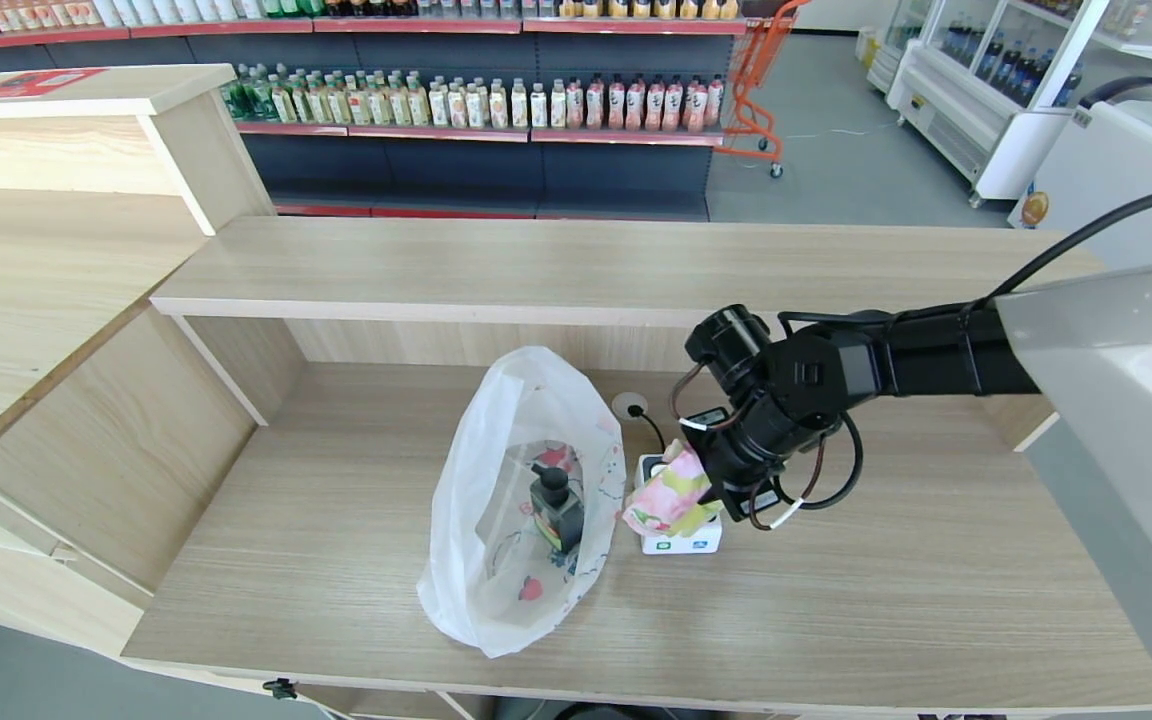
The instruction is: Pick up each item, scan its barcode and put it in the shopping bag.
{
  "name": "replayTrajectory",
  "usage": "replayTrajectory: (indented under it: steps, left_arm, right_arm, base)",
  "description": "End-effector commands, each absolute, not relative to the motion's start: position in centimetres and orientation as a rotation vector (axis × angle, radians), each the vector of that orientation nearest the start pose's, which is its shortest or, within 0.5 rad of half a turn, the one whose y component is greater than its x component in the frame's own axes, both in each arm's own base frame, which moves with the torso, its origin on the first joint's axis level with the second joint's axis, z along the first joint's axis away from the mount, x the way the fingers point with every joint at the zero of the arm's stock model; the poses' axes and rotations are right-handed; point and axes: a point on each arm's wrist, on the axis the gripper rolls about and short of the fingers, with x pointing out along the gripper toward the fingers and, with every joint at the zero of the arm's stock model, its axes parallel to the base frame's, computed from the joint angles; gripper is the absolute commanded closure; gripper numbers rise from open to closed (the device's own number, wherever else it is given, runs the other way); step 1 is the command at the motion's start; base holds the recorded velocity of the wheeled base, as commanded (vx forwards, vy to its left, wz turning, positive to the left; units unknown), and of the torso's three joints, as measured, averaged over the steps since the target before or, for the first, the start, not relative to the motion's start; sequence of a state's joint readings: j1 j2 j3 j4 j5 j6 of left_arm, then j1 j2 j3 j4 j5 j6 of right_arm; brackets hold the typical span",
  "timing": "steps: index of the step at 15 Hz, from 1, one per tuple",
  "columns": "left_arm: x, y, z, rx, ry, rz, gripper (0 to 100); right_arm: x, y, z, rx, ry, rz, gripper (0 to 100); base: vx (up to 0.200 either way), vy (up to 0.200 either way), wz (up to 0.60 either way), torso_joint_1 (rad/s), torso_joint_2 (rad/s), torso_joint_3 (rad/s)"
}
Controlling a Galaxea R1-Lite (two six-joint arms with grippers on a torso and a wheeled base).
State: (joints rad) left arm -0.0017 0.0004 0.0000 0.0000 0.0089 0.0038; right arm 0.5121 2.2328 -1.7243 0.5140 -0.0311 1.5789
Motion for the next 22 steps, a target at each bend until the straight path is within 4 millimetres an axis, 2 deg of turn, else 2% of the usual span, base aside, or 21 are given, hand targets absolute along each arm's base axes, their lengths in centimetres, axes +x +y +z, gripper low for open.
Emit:
replayTrajectory:
  steps: [1,4,6,8,10,12,14,18,20,22]
  left_arm:
    - [-2.3,0.0,7.5,0.005,0.000,0.008,0]
    - [-2.3,0.0,7.5,0.005,0.000,0.008,0]
    - [-2.3,0.0,7.5,0.005,0.000,0.008,0]
    - [-2.3,0.0,7.5,0.005,0.000,0.008,0]
    - [-2.3,0.0,7.5,0.005,0.000,0.008,0]
    - [-2.3,0.0,7.5,0.005,0.000,0.008,0]
    - [-2.3,0.0,7.5,0.003,0.000,0.008,0]
    - [-2.3,0.0,7.5,0.005,0.000,0.008,0]
    - [-2.3,0.0,7.6,0.005,0.002,0.008,0]
    - [-2.3,0.0,7.5,0.006,0.000,0.008,0]
  right_arm:
    - [37.2,20.8,13.2,1.141,1.070,-0.418,100]
    - [37.1,20.7,13.5,1.157,1.064,-0.418,100]
    - [36.1,19.7,15.8,1.165,1.032,-0.389,100]
    - [34.0,16.1,19.2,1.064,0.979,-0.304,100]
    - [30.8,11.8,23.2,0.870,0.869,-0.153,100]
    - [26.5,9.5,25.0,0.643,0.813,-0.017,100]
    - [21.5,7.8,24.5,0.405,0.803,0.087,100]
    - [16.8,6.2,23.8,0.219,0.737,0.254,100]
    - [15.4,5.8,23.9,0.225,0.722,0.298,100]
    - [13.2,5.2,24.1,0.243,0.693,0.356,100]
  base:
    - [0.000,0.000,0.00,0.000,0.00,0.000]
    - [0.000,0.000,0.00,0.000,0.00,0.000]
    - [0.000,0.000,0.00,0.000,0.00,0.000]
    - [0.000,0.000,0.00,0.000,0.00,0.000]
    - [0.000,0.000,0.00,0.000,0.00,0.000]
    - [0.000,0.000,0.00,0.000,0.00,0.000]
    - [0.000,0.000,0.00,0.000,0.00,0.000]
    - [0.000,0.000,0.00,0.000,0.00,0.000]
    - [0.000,0.000,0.00,0.000,0.00,0.000]
    - [0.000,0.000,0.00,0.000,0.00,0.000]
